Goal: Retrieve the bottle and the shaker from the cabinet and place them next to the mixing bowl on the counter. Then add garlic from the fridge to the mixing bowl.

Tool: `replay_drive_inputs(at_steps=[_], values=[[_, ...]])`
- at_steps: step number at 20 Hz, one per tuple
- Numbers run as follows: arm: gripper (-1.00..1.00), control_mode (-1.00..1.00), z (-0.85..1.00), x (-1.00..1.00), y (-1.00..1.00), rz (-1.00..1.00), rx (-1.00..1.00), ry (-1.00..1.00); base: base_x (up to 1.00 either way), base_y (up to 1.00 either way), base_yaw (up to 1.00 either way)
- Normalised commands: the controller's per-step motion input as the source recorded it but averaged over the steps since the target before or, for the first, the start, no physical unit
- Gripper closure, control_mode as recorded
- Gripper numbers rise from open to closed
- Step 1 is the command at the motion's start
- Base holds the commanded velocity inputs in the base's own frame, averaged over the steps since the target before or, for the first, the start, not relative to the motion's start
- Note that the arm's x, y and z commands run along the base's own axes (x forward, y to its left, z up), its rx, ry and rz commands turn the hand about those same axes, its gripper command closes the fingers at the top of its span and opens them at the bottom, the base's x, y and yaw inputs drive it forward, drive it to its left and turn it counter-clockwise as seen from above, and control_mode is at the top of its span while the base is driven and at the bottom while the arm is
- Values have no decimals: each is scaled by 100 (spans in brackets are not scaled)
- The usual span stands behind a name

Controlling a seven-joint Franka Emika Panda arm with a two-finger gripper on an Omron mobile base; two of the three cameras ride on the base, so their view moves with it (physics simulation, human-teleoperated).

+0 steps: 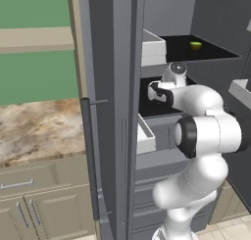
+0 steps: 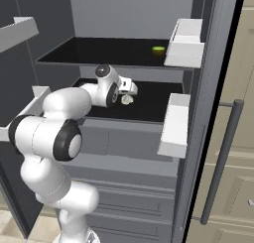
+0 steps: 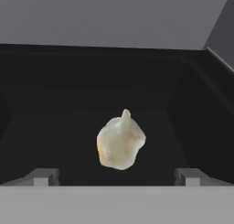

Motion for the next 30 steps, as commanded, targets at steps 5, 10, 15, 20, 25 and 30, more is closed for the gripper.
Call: replay_drive_inputs(at_steps=[5,10,15,20,25,30], values=[[-100,-100,-22,5,0,0,0,5,0,0,0],[-100,-100,-22,16,0,0,1,7,0,0,0],[-100,-100,-10,29,-1,0,1,4,0,0,0],[-100,-100,-6,36,-4,0,1,1,0,0,0],[-100,-100,-9,30,-8,0,0,0,0,0,0],[-100,-100,-8,22,-8,0,0,0,0,0,0]])
